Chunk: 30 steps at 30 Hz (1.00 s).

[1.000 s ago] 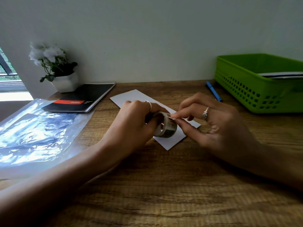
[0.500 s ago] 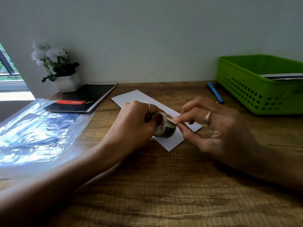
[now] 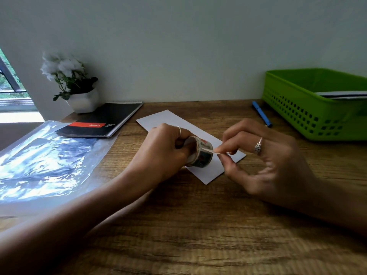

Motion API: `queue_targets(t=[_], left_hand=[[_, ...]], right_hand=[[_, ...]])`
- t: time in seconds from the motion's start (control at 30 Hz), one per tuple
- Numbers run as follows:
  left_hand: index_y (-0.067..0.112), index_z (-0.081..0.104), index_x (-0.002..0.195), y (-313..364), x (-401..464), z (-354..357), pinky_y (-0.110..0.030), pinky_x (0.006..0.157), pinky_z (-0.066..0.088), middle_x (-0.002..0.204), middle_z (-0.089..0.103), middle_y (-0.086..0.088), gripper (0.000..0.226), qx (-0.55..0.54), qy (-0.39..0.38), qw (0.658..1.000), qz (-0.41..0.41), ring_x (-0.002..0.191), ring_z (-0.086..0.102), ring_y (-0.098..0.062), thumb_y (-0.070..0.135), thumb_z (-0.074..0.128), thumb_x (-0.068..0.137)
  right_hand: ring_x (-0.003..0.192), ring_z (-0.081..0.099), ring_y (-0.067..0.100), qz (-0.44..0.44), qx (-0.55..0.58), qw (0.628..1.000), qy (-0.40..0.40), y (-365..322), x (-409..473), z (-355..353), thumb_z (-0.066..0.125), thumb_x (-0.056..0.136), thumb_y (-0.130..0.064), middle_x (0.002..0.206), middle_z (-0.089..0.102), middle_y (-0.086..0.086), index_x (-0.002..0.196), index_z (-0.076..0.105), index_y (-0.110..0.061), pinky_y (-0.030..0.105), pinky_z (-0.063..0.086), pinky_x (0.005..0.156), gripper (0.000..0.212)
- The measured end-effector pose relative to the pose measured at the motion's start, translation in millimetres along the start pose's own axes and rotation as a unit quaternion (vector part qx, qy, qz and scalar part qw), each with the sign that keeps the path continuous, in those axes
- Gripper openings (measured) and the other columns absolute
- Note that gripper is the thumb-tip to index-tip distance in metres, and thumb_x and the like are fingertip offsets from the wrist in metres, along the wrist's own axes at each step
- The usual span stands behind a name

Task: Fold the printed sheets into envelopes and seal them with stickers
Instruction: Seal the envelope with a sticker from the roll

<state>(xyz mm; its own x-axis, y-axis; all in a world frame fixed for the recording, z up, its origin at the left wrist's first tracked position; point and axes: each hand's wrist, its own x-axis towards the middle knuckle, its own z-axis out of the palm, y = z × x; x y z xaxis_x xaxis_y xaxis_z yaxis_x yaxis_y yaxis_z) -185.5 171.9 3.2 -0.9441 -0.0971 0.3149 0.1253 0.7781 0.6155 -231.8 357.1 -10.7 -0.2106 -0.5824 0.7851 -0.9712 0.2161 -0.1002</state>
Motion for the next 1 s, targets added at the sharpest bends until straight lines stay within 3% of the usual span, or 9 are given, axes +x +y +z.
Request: queue_targets(t=[0.23, 0.4, 0.57, 0.63, 0.73, 0.83, 0.93, 1.0], left_hand=[[0.021, 0.071, 0.102, 0, 1, -1, -0.012, 0.07, 0.053, 0.087, 0.065, 0.012, 0.019, 0.014, -0.009, 1.0, -0.001, 0.081, 0.063, 0.003, 0.016, 0.056, 0.09], [0.025, 0.069, 0.094, 0, 2, -4, -0.017, 0.067, 0.056, 0.088, 0.069, 0.011, 0.013, -0.061, -0.078, 0.995, -0.018, 0.077, 0.068, -0.002, 0.021, 0.057, 0.089], [0.022, 0.066, 0.107, 8, -1, -10, -0.018, 0.068, 0.055, 0.097, 0.072, 0.003, 0.02, -0.208, -0.137, 0.967, -0.047, 0.086, 0.069, -0.005, 0.021, 0.057, 0.089], [0.022, 0.065, 0.11, 7, 0, -10, -0.025, 0.078, 0.056, 0.102, 0.071, 0.004, 0.023, -0.233, -0.119, 0.963, -0.063, 0.094, 0.067, -0.007, 0.025, 0.056, 0.089], [0.028, 0.066, 0.1, 3, 2, -10, -0.038, 0.086, 0.053, 0.098, 0.07, 0.009, 0.02, -0.19, -0.014, 0.981, -0.043, 0.096, 0.064, -0.004, 0.04, 0.056, 0.088], [0.025, 0.066, 0.082, 8, -1, -10, -0.031, 0.073, 0.052, 0.086, 0.069, 0.012, 0.034, -0.123, 0.063, 0.99, 0.022, 0.084, 0.062, 0.0, 0.055, 0.05, 0.086], [0.023, 0.067, 0.07, 21, -8, -13, -0.018, 0.057, 0.044, 0.069, 0.066, 0.014, 0.05, -0.096, 0.027, 0.995, 0.029, 0.068, 0.059, -0.001, 0.065, 0.04, 0.077], [0.028, 0.069, 0.071, 26, -11, -13, -0.019, 0.05, 0.041, 0.066, 0.066, 0.017, 0.047, -0.084, -0.018, 0.996, 0.013, 0.061, 0.058, -0.005, 0.065, 0.042, 0.074]], right_hand=[[0.076, 0.059, 0.017, 0.009, 0.027, 1.0, -0.009, -2, 2, -1, 0.065, 0.079, -0.007, 0.084, 0.062, 0.006, 0.081, 0.065, -0.003, 0.026, 0.048, 0.066, 0.004], [0.082, 0.065, 0.016, 0.149, 0.161, 0.976, 0.002, 0, 5, -1, 0.062, 0.082, -0.022, 0.085, 0.064, -0.003, 0.088, 0.06, -0.016, 0.03, 0.055, 0.072, 0.009], [0.075, 0.07, 0.011, 0.265, 0.29, 0.919, 0.027, -1, 9, -3, 0.068, 0.081, -0.006, 0.082, 0.069, 0.001, 0.084, 0.054, -0.016, 0.018, 0.053, 0.062, 0.018], [0.069, 0.07, 0.012, 0.288, 0.311, 0.905, 0.039, 0, 11, -3, 0.066, 0.08, -0.004, 0.081, 0.072, 0.001, 0.082, 0.053, -0.015, 0.017, 0.053, 0.058, 0.018], [0.067, 0.07, 0.015, 0.312, 0.326, 0.891, 0.058, 3, 12, -2, 0.066, 0.08, -0.003, 0.082, 0.073, 0.002, 0.081, 0.053, -0.015, 0.018, 0.053, 0.057, 0.018], [0.067, 0.07, 0.012, 0.314, 0.291, 0.901, 0.061, 3, 12, -1, 0.066, 0.082, -0.003, 0.084, 0.072, 0.0, 0.082, 0.054, -0.016, 0.015, 0.052, 0.057, 0.018], [0.071, 0.07, 0.007, 0.3, 0.237, 0.922, 0.054, -1, 11, -2, 0.067, 0.082, -0.007, 0.079, 0.07, -0.001, 0.083, 0.054, -0.02, 0.014, 0.052, 0.059, 0.019], [0.074, 0.069, 0.003, 0.289, 0.209, 0.933, 0.041, -2, 11, -1, 0.068, 0.081, -0.009, 0.082, 0.067, -0.006, 0.085, 0.054, -0.024, 0.014, 0.053, 0.062, 0.02]])
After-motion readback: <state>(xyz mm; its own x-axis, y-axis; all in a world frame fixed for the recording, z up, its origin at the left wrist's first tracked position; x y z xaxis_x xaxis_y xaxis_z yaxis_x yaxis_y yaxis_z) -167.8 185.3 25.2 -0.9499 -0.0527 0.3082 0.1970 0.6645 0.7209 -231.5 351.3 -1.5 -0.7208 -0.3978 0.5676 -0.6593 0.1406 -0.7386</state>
